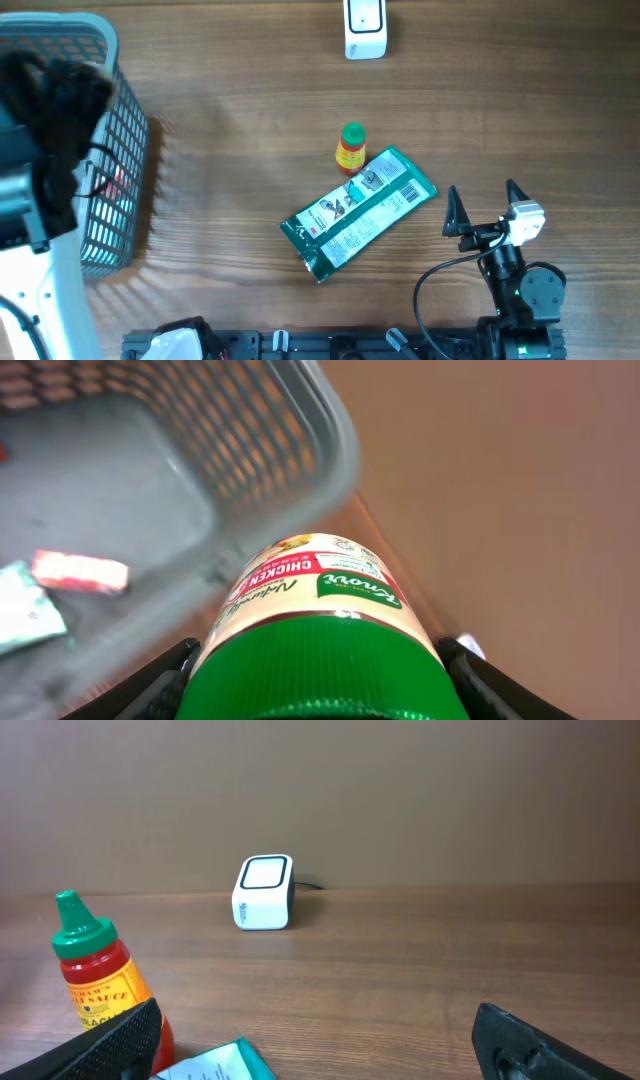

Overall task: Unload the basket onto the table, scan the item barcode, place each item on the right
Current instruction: 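Carry the Knorr jar out of the basket toward the sauce bottle, then lower the Knorr jar beside the sauce bottle and open the left gripper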

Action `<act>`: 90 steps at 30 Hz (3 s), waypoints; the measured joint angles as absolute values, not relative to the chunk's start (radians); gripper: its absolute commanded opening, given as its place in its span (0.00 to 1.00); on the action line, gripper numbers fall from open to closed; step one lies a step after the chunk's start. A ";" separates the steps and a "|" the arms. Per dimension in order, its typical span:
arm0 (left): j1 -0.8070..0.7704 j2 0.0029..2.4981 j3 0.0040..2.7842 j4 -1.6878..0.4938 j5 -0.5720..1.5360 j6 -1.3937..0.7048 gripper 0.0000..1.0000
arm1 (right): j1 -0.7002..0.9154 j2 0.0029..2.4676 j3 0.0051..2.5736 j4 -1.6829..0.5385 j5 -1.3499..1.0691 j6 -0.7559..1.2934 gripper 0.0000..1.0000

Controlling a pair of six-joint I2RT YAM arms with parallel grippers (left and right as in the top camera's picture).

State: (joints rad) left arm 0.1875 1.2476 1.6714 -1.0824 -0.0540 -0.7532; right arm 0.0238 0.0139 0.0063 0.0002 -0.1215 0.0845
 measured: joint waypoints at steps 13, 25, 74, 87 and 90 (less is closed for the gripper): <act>-0.096 1.419 1.671 -1.238 -0.065 -0.753 0.68 | 0.024 0.014 0.006 0.000 -0.121 0.084 1.00; -0.250 1.682 1.659 -1.265 -0.065 -0.744 0.69 | 0.024 0.014 0.006 0.000 -0.121 0.084 1.00; -0.518 1.761 1.214 -0.754 -0.069 -0.588 1.00 | 0.024 0.014 0.006 0.000 -0.121 0.084 1.00; -0.518 1.723 1.247 -0.814 -0.178 -0.588 1.00 | 0.024 0.014 0.006 0.000 -0.121 0.084 1.00; -0.518 1.654 1.294 -0.821 -0.260 -0.588 1.00 | 0.024 0.014 0.006 0.000 -0.121 0.084 1.00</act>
State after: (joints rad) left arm -0.5182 1.6535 1.2938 -0.8207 -0.2596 -0.5880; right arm 0.0238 0.0139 0.0063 0.0002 -0.1215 0.0845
